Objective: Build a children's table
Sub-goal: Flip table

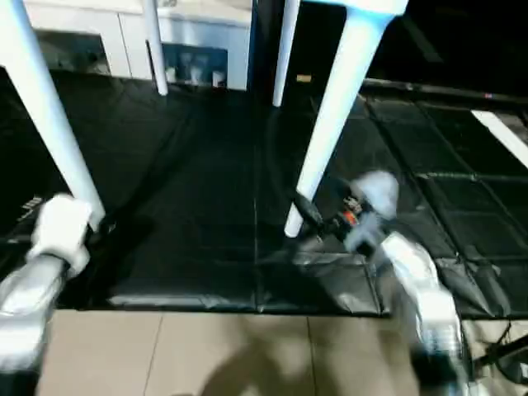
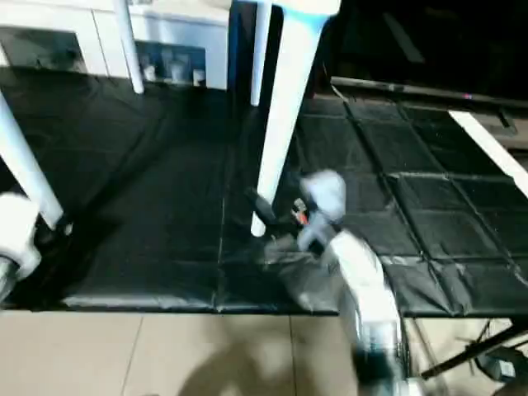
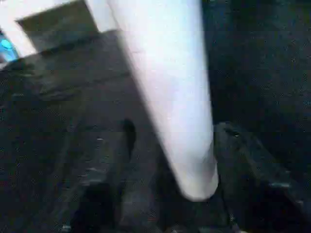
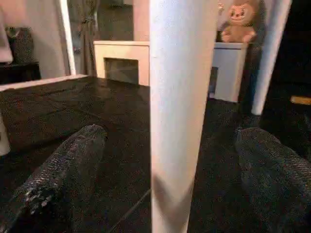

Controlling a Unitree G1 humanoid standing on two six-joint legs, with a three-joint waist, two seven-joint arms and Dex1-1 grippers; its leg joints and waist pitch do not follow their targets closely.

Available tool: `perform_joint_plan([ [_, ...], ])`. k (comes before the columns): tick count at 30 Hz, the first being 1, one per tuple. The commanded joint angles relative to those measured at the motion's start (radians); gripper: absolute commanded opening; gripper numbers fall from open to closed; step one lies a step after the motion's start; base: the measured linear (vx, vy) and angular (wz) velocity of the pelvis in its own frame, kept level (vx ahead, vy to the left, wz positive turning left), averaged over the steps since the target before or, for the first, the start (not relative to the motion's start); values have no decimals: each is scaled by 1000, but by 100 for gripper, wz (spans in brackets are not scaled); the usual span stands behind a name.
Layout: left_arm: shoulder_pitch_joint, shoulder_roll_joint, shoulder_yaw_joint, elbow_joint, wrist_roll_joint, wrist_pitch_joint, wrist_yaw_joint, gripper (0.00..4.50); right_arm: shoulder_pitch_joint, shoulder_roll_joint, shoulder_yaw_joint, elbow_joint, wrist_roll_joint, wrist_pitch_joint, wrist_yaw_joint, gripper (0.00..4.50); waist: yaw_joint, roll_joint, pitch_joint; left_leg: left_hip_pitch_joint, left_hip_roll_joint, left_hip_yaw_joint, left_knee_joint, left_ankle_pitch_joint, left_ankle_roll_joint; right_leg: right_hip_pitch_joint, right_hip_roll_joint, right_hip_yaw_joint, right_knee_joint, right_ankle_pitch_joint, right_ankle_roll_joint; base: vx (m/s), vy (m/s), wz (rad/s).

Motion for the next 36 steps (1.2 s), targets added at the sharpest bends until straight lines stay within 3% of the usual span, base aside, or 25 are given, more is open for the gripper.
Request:
perform_joint_plan([
  [1,14,-11,31,-67,-43,-28,-18,329,30,1,-5,-60,10,-31,-7,450,-3,33,-49,6,28,0,-82,-241,-4,43,-71,57,-77,-109,-150,0,0,0],
  [3,66,-38,62,-128,-87,-39,-16,339,99,7,15,-114,10,-40,-6,450,-1,36,-42,4,30,-1,-85,-271,-5,41,-72,57,-80,-134,-149,0,0,0],
  [6,120,-84,84,-209,-149,-46,-15,358,144,13,10,-153,11,-36,-33,450,-2,44,-35,6,30,-2,-89,-345,-13,34,-73,61,-92,-256,-129,0,0,0],
  [7,165,-119,87,-290,-195,-36,-16,368,171,10,2,-187,5,-20,-56,450,-2,47,-35,6,30,-3,-90,-353,-15,34,-73,61,-94,-271,-125,0,0,0],
  [9,215,-151,81,-367,-220,-19,-3,384,200,4,-10,-228,5,15,-80,450,-2,44,-31,5,32,-4,-91,-376,-18,32,-72,62,-99,-305,-114,0,0,0],
  [11,292,-182,38,-452,-208,50,22,394,249,2,-30,-279,-2,117,-144,450,-3,39,-28,4,29,-3,-91,-389,-14,29,-65,63,-102,-338,-86,0,0,0],
  [12,292,-182,38,-452,-208,50,22,407,249,2,-30,-279,-2,117,-144,450,-2,35,-26,4,27,-3,-91,-394,-11,28,-65,63,-105,-374,-67,0,0,0],
  [13,305,-193,29,-468,-212,66,29,417,258,2,-32,-287,-5,144,-161,450,-1,37,-26,7,25,-3,-90,-399,-13,24,-65,63,-108,-397,-59,0,0,0],
  [14,313,-220,1,-507,-216,111,55,424,271,-4,-23,-295,-28,196,-188,450,-2,32,-26,5,22,-4,-89,-398,-13,23,-66,63,-115,-433,-39,0,0,0],
  [19,296,-267,-49,-557,-193,217,126,430,278,-11,12,-298,-49,272,-213,450,-2,29,-26,0,21,-8,-88,-385,-22,24,-65,59,-114,-444,-4,0,0,0],
  [22,296,-285,-77,-555,-147,235,149,430,290,-4,14,-296,-46,263,-228,450,-4,32,-28,-2,20,-9,-87,-373,-22,25,-65,58,-118,-434,12,0,0,0],
  [23,299,-286,-81,-556,-140,234,149,430,290,-5,14,-297,-50,264,-232,450,-4,30,-30,-3,19,-9,-87,-362,-21,27,-65,59,-116,-419,11,0,0,0],
  [24,302,-283,-86,-553,-126,230,148,430,291,0,11,-295,-59,256,-244,450,-3,39,-31,-2,20,-9,-87,-349,-21,26,-64,59,-113,-389,6,0,0,0],
  [25,304,-283,-89,-554,-114,232,153,430,294,4,8,-294,-63,253,-255,450,-5,35,-32,-2,20,-8,-86,-340,-20,27,-62,59,-110,-350,-2,0,0,0],
  [26,303,-287,-90,-551,-103,228,162,430,298,5,5,-289,-67,247,-259,450,-2,44,-33,-1,21,-8,-86,-337,-22,28,-61,59,-107,-328,-9,0,0,0],
  [27,302,-290,-93,-552,-92,229,176,430,303,5,2,-285,-71,245,-264,450,-4,39,-34,-3,21,-7,-85,-328,-21,31,-60,58,-104,-288,-20,0,0,0],
  [29,298,-286,-99,-553,-91,238,179,430,310,6,3,-269,-80,243,-276,450,-2,47,-36,-2,21,-7,-85,-314,-24,33,-59,59,-99,-232,-38,0,0,0],
  [30,298,-286,-99,-553,-91,238,179,430,310,6,3,-269,-80,243,-276,450,-2,45,-36,-2,21,-6,-84,-311,-22,35,-58,58,-97,-206,-49,0,0,0],
  [36,298,-286,-99,-553,-91,238,179,430,310,6,3,-269,-80,243,-276,450,-2,47,-33,-1,20,-4,-85,-324,-15,37,-60,58,-99,-239,-56,0,0,0],
])
